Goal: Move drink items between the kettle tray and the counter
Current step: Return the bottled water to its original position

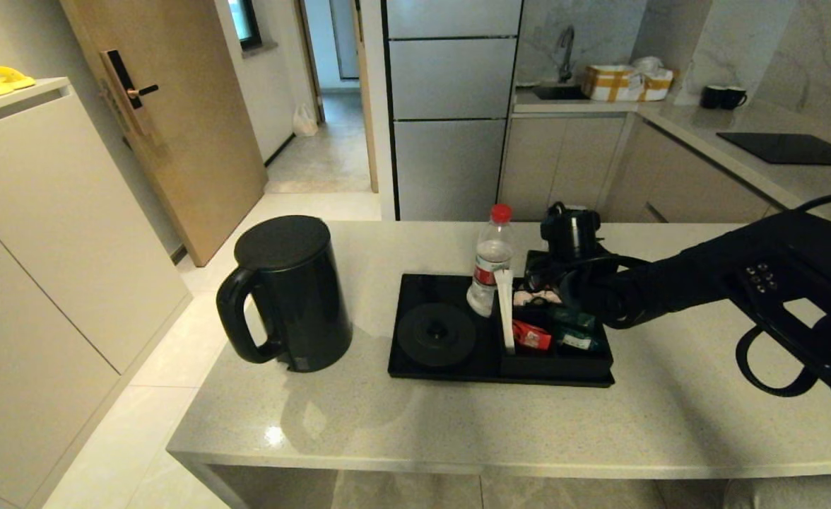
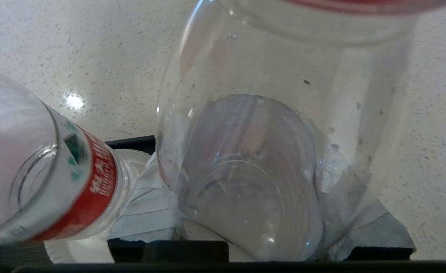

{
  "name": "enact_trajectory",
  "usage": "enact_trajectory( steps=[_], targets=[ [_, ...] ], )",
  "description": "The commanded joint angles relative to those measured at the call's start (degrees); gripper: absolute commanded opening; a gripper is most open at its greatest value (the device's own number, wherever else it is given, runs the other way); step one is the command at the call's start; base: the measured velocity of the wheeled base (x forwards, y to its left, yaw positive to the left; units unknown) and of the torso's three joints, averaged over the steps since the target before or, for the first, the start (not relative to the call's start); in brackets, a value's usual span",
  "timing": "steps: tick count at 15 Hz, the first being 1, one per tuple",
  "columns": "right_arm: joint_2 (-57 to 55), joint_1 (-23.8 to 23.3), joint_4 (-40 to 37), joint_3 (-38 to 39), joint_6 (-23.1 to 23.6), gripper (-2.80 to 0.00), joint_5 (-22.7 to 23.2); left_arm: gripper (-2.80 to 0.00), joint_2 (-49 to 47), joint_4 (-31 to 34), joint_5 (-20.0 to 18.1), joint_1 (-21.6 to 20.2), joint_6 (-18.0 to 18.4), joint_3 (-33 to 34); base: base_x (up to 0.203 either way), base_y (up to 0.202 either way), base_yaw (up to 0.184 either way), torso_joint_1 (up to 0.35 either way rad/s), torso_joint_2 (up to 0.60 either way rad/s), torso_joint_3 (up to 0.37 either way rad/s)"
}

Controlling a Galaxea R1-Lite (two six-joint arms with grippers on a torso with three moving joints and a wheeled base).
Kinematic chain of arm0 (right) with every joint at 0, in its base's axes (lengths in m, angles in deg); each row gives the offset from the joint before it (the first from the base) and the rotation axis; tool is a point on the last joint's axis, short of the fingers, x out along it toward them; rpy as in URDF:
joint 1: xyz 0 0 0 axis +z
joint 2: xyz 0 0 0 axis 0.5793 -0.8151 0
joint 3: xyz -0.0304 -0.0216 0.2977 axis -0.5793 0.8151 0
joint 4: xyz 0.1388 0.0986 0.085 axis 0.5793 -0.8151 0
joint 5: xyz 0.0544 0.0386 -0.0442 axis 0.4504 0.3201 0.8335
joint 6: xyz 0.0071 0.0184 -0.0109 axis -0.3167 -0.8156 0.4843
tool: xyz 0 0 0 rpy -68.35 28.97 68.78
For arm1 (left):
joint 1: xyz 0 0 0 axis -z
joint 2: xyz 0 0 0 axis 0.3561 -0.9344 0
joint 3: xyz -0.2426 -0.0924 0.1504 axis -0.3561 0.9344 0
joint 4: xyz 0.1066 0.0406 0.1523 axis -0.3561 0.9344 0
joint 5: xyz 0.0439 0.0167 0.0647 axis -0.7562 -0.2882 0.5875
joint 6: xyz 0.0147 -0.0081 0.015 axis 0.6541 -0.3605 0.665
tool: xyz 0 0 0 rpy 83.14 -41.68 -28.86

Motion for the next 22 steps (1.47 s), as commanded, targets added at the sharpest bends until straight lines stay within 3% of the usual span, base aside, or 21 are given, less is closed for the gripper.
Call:
enact_trajectory(
  steps=[1, 7, 15, 22],
  targets=[
    [0.5, 0.0, 3.4, 3.9, 0.1, -2.80, -0.9, -2.80, -0.1, 0.0, 0.0, 0.0, 0.0, 0.1, 0.000, 0.000, 0.000, 0.000, 0.00, 0.000],
    [-1.0, 0.0, 3.9, 3.0, 0.8, -2.80, -2.7, -2.80, -0.1, 0.0, 0.0, 0.0, 0.0, 0.1, 0.000, 0.000, 0.000, 0.000, 0.00, 0.000],
    [-5.9, -1.3, 9.8, -1.7, 7.1, -2.80, -4.2, -2.80, -0.1, 0.0, 0.0, 0.0, 0.0, 0.1, 0.000, 0.000, 0.000, 0.000, 0.00, 0.000],
    [-5.4, -2.5, 7.6, -7.7, 9.5, -2.80, -4.4, -2.80, -0.1, 0.0, 0.0, 0.0, 0.0, 0.1, 0.000, 0.000, 0.000, 0.000, 0.00, 0.000]
  ],
)
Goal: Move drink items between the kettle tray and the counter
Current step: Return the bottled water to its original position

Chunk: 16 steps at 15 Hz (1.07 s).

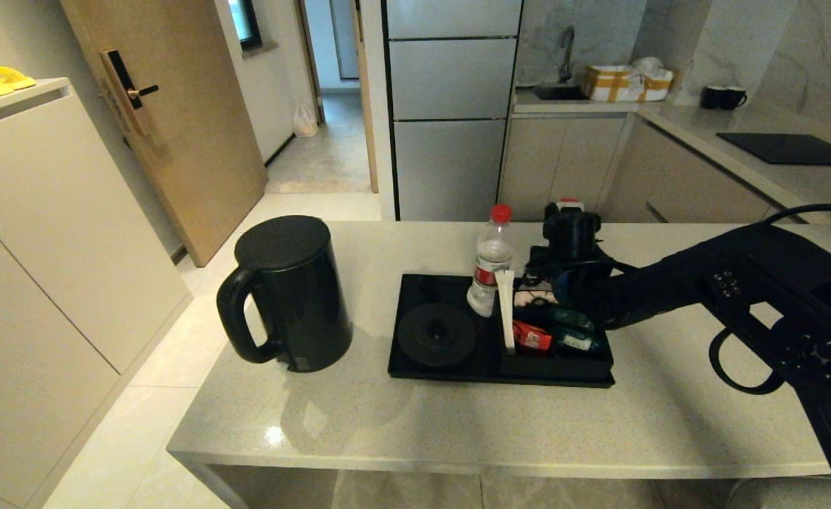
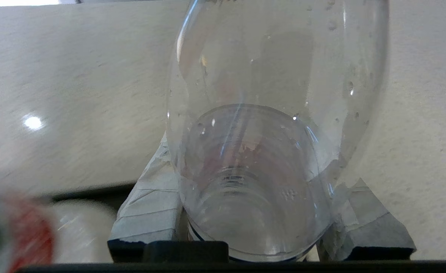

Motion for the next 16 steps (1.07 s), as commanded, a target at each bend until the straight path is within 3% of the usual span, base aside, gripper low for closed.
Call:
enact_trajectory(
  steps=[1, 6, 13, 16],
  targets=[
    [-0.4, -0.2, 0.8, -2.4, 1.1, -2.80, -0.2, -2.80, -0.1, 0.0, 0.0, 0.0, 0.0, 0.1, 0.000, 0.000, 0.000, 0.000, 0.00, 0.000],
    [-2.4, 0.5, 3.5, -2.4, 2.1, -2.80, -2.0, -2.80, -0.1, 0.0, 0.0, 0.0, 0.0, 0.1, 0.000, 0.000, 0.000, 0.000, 0.00, 0.000],
    [-0.6, 3.5, 10.4, 11.6, 2.1, -2.80, -2.9, -2.80, -0.1, 0.0, 0.0, 0.0, 0.0, 0.1, 0.000, 0.000, 0.000, 0.000, 0.00, 0.000],
    [-0.2, 3.5, 10.9, 12.2, 2.0, -2.80, -2.7, -2.80, -0.1, 0.0, 0.0, 0.0, 0.0, 0.1, 0.000, 0.000, 0.000, 0.000, 0.00, 0.000]
  ],
)
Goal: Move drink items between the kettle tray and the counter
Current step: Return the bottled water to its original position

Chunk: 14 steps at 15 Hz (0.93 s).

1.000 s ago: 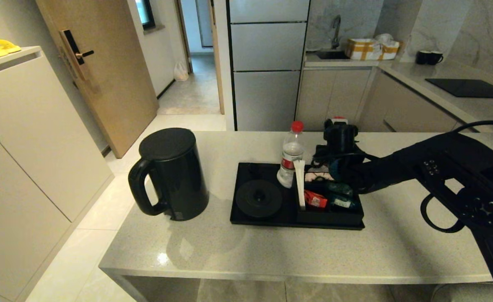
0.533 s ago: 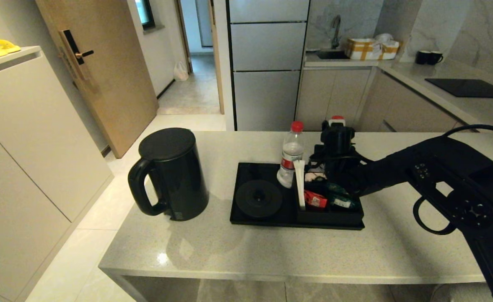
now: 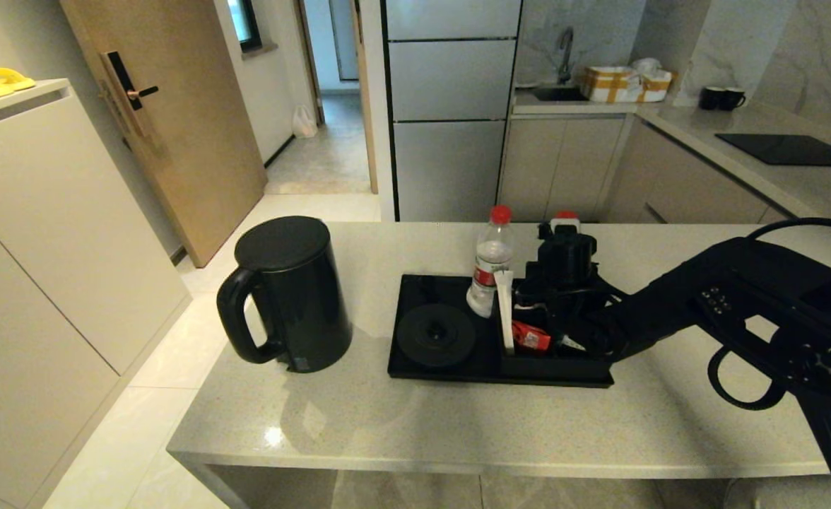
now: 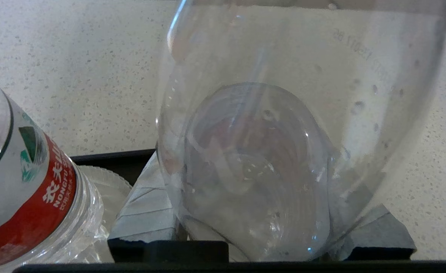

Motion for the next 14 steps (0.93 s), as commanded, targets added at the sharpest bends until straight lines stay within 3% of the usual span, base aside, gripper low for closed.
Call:
enact_trajectory(
  steps=[1, 12, 13, 14],
  targets=[
    [0.1, 0.1, -0.9, 0.3, 0.4, -2.80, -0.2, -2.80, -0.1, 0.0, 0.0, 0.0, 0.0, 0.1, 0.000, 0.000, 0.000, 0.000, 0.00, 0.000],
    [3.0, -1.1, -1.8, 1.6, -0.2, -2.80, -0.1, -2.80, -0.1, 0.0, 0.0, 0.0, 0.1, 0.1, 0.000, 0.000, 0.000, 0.000, 0.00, 0.000],
    [3.1, -1.1, -1.9, 2.0, -0.4, 0.00, -0.2, -2.80, -0.1, 0.0, 0.0, 0.0, 0.1, 0.1, 0.000, 0.000, 0.000, 0.000, 0.00, 0.000],
    [3.1, -1.2, -1.7, 2.1, -0.7, 0.00, -0.2, -2.80, -0.1, 0.0, 0.0, 0.0, 0.0, 0.0, 0.000, 0.000, 0.000, 0.000, 0.00, 0.000]
  ],
)
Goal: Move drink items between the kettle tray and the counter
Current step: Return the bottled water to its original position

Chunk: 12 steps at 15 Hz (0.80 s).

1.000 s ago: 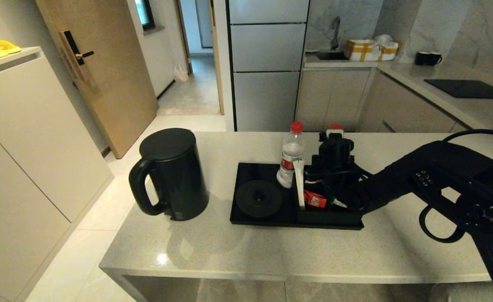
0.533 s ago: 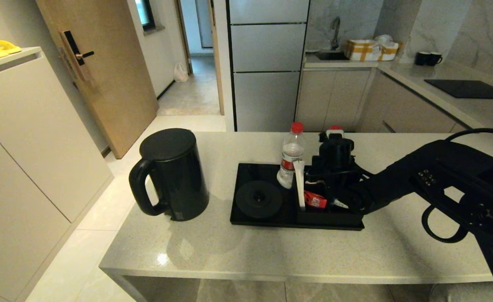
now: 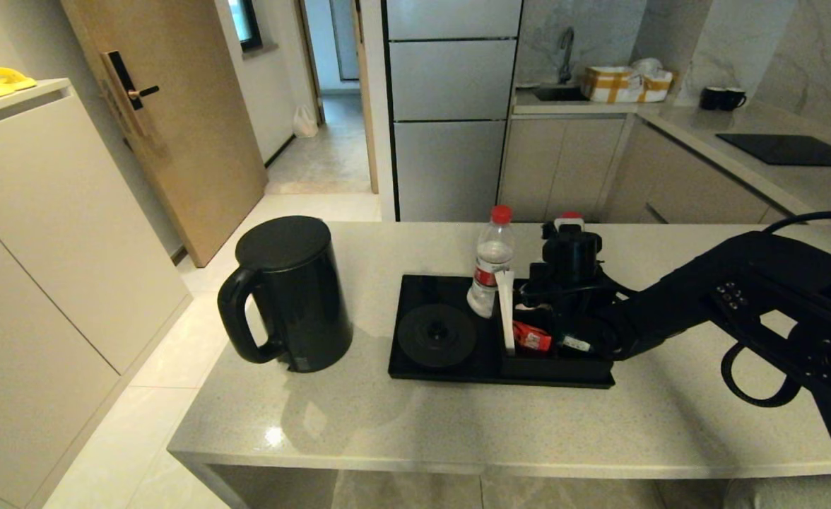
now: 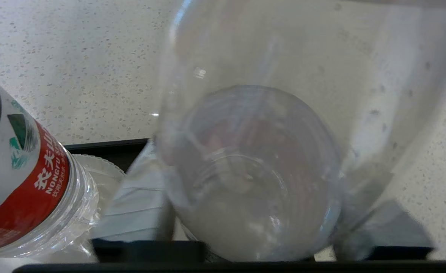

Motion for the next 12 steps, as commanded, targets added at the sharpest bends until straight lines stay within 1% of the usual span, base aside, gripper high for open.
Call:
enact_trajectory(
  steps=[1, 7, 12],
  targets=[
    [0.5, -0.1, 0.4, 0.2, -0.6, 0.00, -0.3, -2.80, -0.1, 0.0, 0.0, 0.0, 0.0, 0.1, 0.000, 0.000, 0.000, 0.000, 0.00, 0.000],
    [3.5, -0.4, 0.1, 1.8, -0.9, 0.00, -0.1, -2.80, -0.1, 0.0, 0.0, 0.0, 0.0, 0.1, 0.000, 0.000, 0.000, 0.000, 0.00, 0.000],
    [7.1, -0.3, 0.0, 5.8, -1.1, 0.00, 0.4, -2.80, -0.1, 0.0, 0.0, 0.0, 0.1, 0.1, 0.000, 0.000, 0.000, 0.000, 0.00, 0.000]
  ],
)
